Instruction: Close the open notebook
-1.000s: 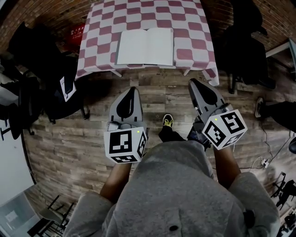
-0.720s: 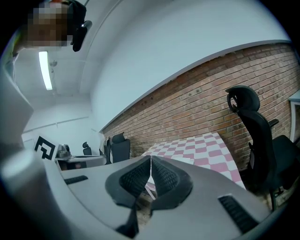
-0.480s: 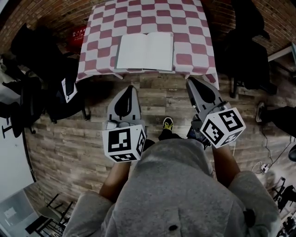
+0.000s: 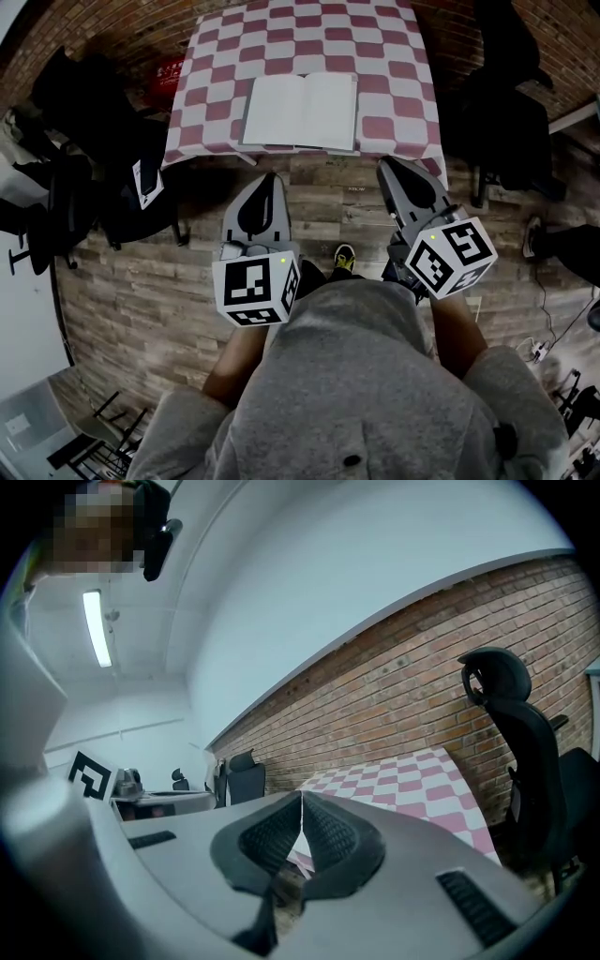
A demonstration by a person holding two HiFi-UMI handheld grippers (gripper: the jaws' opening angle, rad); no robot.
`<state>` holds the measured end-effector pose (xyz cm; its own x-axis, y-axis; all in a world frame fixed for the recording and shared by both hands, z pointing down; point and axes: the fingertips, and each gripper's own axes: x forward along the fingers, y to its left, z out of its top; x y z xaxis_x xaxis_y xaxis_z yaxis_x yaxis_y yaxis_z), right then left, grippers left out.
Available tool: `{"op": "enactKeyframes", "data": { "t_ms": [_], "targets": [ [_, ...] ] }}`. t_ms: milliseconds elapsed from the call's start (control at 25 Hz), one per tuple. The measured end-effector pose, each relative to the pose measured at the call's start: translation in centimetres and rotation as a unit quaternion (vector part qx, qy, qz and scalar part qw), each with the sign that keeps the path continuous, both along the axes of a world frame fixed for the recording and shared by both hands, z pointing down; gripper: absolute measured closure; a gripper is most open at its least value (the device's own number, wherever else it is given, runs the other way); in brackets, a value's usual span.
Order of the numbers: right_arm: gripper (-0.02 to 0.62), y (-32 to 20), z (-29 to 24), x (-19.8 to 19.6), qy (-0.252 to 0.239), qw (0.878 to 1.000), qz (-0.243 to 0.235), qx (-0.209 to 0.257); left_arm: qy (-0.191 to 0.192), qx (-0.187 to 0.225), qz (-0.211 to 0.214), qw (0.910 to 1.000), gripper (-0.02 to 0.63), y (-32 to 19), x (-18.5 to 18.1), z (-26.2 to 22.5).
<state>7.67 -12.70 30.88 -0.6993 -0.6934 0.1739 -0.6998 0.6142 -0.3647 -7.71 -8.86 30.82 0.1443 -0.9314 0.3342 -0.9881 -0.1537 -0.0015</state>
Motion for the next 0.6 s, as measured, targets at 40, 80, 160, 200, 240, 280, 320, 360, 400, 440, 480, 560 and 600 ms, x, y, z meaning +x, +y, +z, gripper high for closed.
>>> {"op": "enactKeyframes", "data": {
  "t_ms": [40, 80, 160, 200, 240, 280, 320, 360, 400, 440, 480, 560, 600],
  "targets": [
    [0.569, 0.0, -0.1, -0.1, -0.001, 1.000, 0.000, 0.001, -0.001, 0.002, -0.001, 1.0000, 0.597, 0.0, 0.0, -0.1],
    [0.569, -0.1, -0.2, -0.1, -0.002, 1.000, -0.001, 0.002, -0.002, 0.004, -0.002, 1.0000, 0.597, 0.0, -0.1, -0.3],
    [0.569, 0.0, -0.3, -0.4, -0.006, 1.000, -0.002, 0.004, -0.003, 0.006, -0.003, 1.0000, 0.595, 0.0, -0.2, -0.4],
    [0.569, 0.1, -0.4, -0.5, -0.007, 1.000, -0.003, 0.005, -0.003, 0.008, -0.004, 1.0000, 0.595, 0.1, -0.3, -0.5],
    [0.569, 0.2, -0.5, -0.6, -0.007, 1.000, -0.005, 0.007, -0.002, 0.009, -0.005, 0.9999, 0.597, 0.1, -0.4, -0.6],
    [0.569, 0.3, -0.5, -0.7, -0.007, 1.000, -0.007, 0.008, -0.002, 0.010, -0.006, 0.9999, 0.597, 0.2, -0.4, -0.6],
    [0.569, 0.3, -0.5, -0.8, -0.007, 1.000, -0.008, 0.009, -0.001, 0.012, -0.007, 0.9999, 0.597, 0.2, -0.4, -0.7],
    [0.569, 0.3, -0.5, -0.8, -0.007, 1.000, -0.008, 0.009, -0.001, 0.012, -0.008, 0.9999, 0.597, 0.2, -0.5, -0.7],
    [0.569, 0.3, -0.5, -0.8, -0.007, 1.000, -0.009, 0.009, -0.001, 0.012, -0.009, 0.9999, 0.595, 0.2, -0.5, -0.7],
    [0.569, 0.3, -0.5, -0.9, -0.008, 1.000, -0.010, 0.009, -0.002, 0.011, -0.010, 0.9999, 0.597, 0.3, -0.6, -0.6],
    [0.569, 0.3, -0.4, -1.0, -0.008, 1.000, -0.012, 0.008, -0.003, 0.010, -0.012, 0.9999, 0.595, 0.3, -0.7, -0.5],
    [0.569, 0.3, -0.2, -1.3, -0.004, 1.000, -0.015, 0.007, -0.005, 0.006, -0.018, 0.9998, 0.595, 0.2, -1.1, -0.2],
    [0.569, 0.2, -0.1, -1.5, -0.001, 1.000, -0.017, 0.007, -0.005, 0.005, -0.021, 0.9998, 0.595, 0.2, -1.4, -0.1]
  ]
}}
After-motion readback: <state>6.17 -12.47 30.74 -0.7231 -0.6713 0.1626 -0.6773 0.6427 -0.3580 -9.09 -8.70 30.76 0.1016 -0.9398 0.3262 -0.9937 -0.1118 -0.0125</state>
